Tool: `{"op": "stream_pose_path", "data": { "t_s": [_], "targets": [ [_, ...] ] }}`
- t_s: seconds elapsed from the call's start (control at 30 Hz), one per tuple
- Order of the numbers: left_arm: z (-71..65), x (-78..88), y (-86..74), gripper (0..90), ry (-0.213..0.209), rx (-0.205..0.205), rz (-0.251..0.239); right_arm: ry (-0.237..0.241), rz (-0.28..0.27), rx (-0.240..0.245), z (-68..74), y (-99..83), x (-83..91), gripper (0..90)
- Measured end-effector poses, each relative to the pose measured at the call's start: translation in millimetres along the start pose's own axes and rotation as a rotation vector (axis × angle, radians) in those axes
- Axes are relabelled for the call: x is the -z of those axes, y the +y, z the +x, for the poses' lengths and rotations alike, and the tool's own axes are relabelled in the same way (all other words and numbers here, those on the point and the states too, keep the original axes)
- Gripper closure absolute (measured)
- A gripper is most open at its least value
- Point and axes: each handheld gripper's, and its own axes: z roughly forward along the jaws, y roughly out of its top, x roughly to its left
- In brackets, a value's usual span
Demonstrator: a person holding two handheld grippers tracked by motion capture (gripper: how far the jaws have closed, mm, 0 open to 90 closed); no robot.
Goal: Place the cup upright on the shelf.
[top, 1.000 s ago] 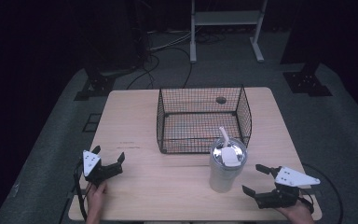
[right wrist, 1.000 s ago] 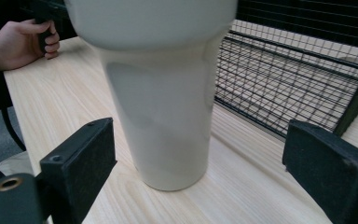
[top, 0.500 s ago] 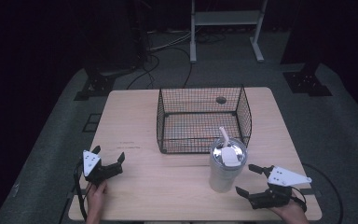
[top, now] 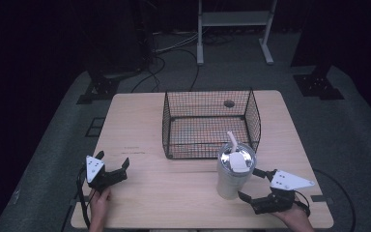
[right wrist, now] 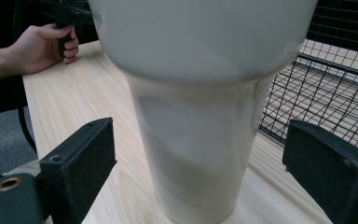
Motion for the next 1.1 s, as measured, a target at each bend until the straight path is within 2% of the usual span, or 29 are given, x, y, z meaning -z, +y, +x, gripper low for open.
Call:
{"op": "stream_pose_path", "data": {
  "t_s": [0.47, 1.1],
  "targets": [
    [-0.3, -0.1, -0.1, 0.0, -0.001, 0.0, -0.002, 0.022, -0.03, -0.003, 1.3, 1.7, -15.1, 8.2],
    [-0.3, -0.1, -0.1, 0.0, -0.002, -0.001, -0.002, 0.01, -0.091, -0.005, -0.2, 2.5, -32.0, 6.4]
  ]
}}
